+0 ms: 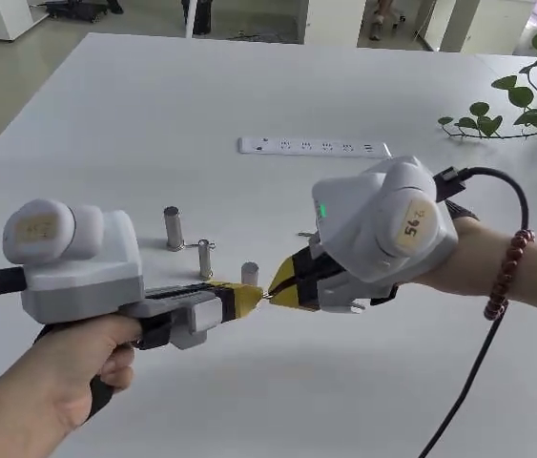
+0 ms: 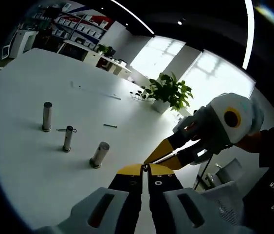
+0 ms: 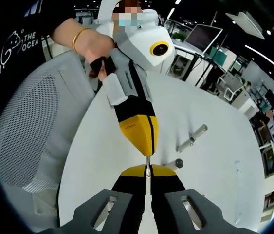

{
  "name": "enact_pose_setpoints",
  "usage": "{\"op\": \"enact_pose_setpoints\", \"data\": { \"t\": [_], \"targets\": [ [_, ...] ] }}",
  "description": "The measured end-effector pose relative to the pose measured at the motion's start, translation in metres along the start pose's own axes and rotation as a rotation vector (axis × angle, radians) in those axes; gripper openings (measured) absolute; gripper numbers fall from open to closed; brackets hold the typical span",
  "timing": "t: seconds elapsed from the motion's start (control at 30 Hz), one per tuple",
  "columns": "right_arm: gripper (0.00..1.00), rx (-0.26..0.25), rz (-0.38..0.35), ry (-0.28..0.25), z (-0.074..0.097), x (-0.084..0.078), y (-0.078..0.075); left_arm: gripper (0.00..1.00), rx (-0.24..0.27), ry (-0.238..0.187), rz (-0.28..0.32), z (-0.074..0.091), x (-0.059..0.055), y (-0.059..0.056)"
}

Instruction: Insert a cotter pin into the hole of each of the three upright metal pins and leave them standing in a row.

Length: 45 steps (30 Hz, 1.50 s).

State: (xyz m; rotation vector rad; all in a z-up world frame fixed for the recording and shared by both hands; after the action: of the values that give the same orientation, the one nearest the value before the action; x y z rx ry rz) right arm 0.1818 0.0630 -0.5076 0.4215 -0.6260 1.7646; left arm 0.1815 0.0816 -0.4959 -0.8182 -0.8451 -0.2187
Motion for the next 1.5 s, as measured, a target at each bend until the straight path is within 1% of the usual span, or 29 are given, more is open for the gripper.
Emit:
{"op": "enact_pose_setpoints", "data": {
  "t": [0.1, 0.23, 0.27, 0.4, 0.43, 0.5, 0.57, 0.6, 0.63, 0.67, 0.7, 0.77, 0.8, 0.87, 0.93, 0.97, 1.0, 1.03, 1.17, 1.23, 1.27, 1.37, 1.4, 1.5],
  "targets": [
    [0.0, -0.006, -0.008, -0.005, 0.0, 0.0, 0.0, 0.0, -0.006, -0.005, -0.034, 0.0, 0.001, -0.002],
    [0.0, -0.021, -0.067, -0.034, 0.002, 0.002, -0.004, 0.0, -0.004, -0.021, -0.047, 0.0, 0.005, -0.001],
    [0.0, -0.02, -0.07, -0.039, 0.002, 0.002, -0.004, 0.0, -0.003, -0.029, -0.055, 0.0, 0.006, -0.001],
    [0.0, -0.007, -0.159, -0.084, 0.003, 0.002, -0.004, 0.0, -0.005, -0.038, -0.062, -0.001, 0.008, -0.002],
    [0.0, -0.009, -0.2, -0.104, 0.004, 0.002, -0.005, 0.0, -0.005, -0.04, -0.064, 0.0, 0.008, -0.001],
    [0.01, 0.002, -0.26, -0.138, 0.005, 0.002, -0.005, 0.0, -0.01, -0.051, -0.063, 0.001, 0.01, -0.001],
    [0.0, -0.002, -0.279, -0.154, 0.007, 0.001, -0.007, 0.0, -0.012, -0.054, -0.062, 0.001, 0.011, 0.0],
    [0.0, 0.005, -0.296, -0.163, 0.007, 0.0, -0.007, 0.0, -0.013, -0.055, -0.062, 0.002, 0.012, 0.0],
    [0.01, 0.011, -0.354, -0.18, 0.007, -0.001, -0.007, 0.0, -0.011, -0.056, -0.066, 0.002, 0.012, 0.001],
    [0.03, 0.01, -0.372, -0.187, 0.008, -0.002, -0.008, 0.0, -0.011, -0.056, -0.071, 0.003, 0.012, 0.002],
    [0.05, 0.013, -0.374, -0.19, 0.008, -0.002, -0.008, 0.0, -0.012, -0.057, -0.074, 0.003, 0.013, 0.003],
    [0.06, 0.026, -0.419, -0.215, 0.009, -0.003, -0.007, 0.0, -0.017, -0.061, -0.08, 0.005, 0.014, 0.004],
    [0.07, 0.038, -0.443, -0.238, 0.01, -0.002, -0.006, 0.0, -0.027, -0.063, -0.096, 0.006, 0.014, 0.003],
    [0.08, 0.052, -0.488, -0.262, 0.011, -0.001, -0.004, 0.0, -0.035, -0.061, -0.115, 0.007, 0.014, 0.002],
    [0.08, 0.089, -0.536, -0.309, 0.012, 0.002, -0.001, 0.0, -0.054, -0.053, -0.149, 0.01, 0.012, 0.001],
    [0.08, 0.096, -0.554, -0.323, 0.012, 0.003, -0.001, 0.0, -0.061, -0.05, -0.164, 0.011, 0.011, 0.001],
    [0.08, 0.116, -0.569, -0.342, 0.013, 0.005, 0.002, 0.0, -0.063, -0.049, -0.17, 0.011, 0.01, 0.001],
    [0.08, 0.125, -0.588, -0.351, 0.013, 0.005, 0.004, 0.0, -0.077, -0.053, -0.188, 0.013, 0.01, 0.0],
    [0.1, 0.153, -0.632, -0.381, 0.014, 0.005, 0.007, 0.0, -0.109, -0.059, -0.197, 0.018, 0.009, -0.001],
    [0.11, 0.186, -0.664, -0.408, 0.014, 0.008, 0.011, 0.0, -0.126, -0.064, -0.204, 0.02, 0.008, -0.003],
    [0.11, 0.189, -0.676, -0.416, 0.015, 0.008, 0.011, 0.0, -0.132, -0.064, -0.207, 0.02, 0.008, -0.004],
    [0.12, 0.221, -0.693, -0.442, 0.016, 0.011, 0.016, 0.0, -0.181, -0.075, -0.217, 0.023, 0.008, -0.01],
    [0.12, 0.238, -0.689, -0.457, 0.017, 0.013, 0.018, 0.0, -0.194, -0.079, -0.223, 0.024, 0.008, -0.012],
    [0.12, 0.284, -0.688, -0.476, 0.019, 0.018, 0.025, 0.0, -0.223, -0.085, -0.232, 0.026, 0.008, -0.017]
  ]
}}
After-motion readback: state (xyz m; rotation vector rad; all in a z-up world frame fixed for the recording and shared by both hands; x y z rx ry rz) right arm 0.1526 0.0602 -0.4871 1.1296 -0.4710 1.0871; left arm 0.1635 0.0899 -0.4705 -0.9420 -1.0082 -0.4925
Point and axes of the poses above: the centre of the closed fingertips' face, and the gripper's own axes: z roughly backward along the fingers, y roughly to its left, x roughly out of its top, the point moved 1 cm from there along z, roughly backward along the fingers, and after that the axes turned 6 degrees about x, right-handed, at the moved point
